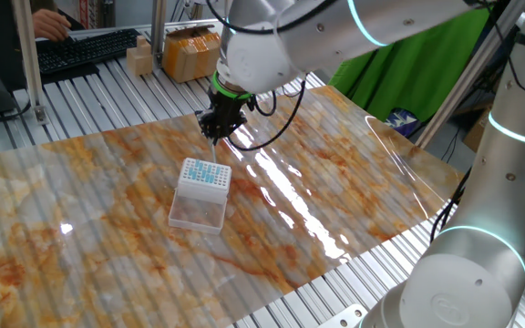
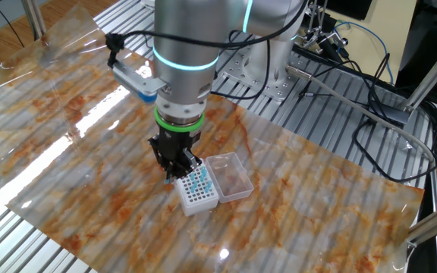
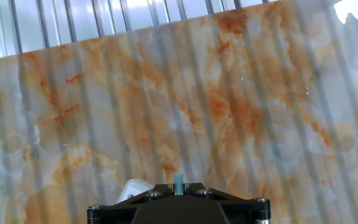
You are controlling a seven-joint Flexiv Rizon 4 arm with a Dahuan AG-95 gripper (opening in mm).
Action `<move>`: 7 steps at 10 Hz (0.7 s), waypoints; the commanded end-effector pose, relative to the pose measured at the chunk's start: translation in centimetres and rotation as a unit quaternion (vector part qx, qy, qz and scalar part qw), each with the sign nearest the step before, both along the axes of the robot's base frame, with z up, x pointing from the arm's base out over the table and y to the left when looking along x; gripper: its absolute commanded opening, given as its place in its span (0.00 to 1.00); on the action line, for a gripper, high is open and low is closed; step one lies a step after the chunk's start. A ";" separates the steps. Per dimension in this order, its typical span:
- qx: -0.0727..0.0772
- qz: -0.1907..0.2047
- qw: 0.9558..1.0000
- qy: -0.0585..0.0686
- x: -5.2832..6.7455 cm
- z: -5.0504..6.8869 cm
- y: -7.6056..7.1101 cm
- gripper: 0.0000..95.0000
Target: Insert a medium pipette tip into the holder for medium pipette tips
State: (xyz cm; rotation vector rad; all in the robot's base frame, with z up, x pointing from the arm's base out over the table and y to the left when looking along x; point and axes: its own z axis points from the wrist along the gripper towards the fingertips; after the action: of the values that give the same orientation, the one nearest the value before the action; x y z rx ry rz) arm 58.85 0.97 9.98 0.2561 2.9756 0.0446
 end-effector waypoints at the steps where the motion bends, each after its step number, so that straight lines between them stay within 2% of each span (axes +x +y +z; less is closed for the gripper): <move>1: 0.000 0.003 1.000 -0.010 0.2 -0.1 0.0 0.00; 3: -0.001 0.004 1.000 -0.021 0.2 -0.1 0.0 0.00; 7: -0.002 0.007 1.000 -0.030 0.1 -0.2 0.0 0.00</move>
State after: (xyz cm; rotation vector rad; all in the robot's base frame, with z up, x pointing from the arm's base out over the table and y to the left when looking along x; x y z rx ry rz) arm 58.95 1.04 9.79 0.2297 2.9172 0.0503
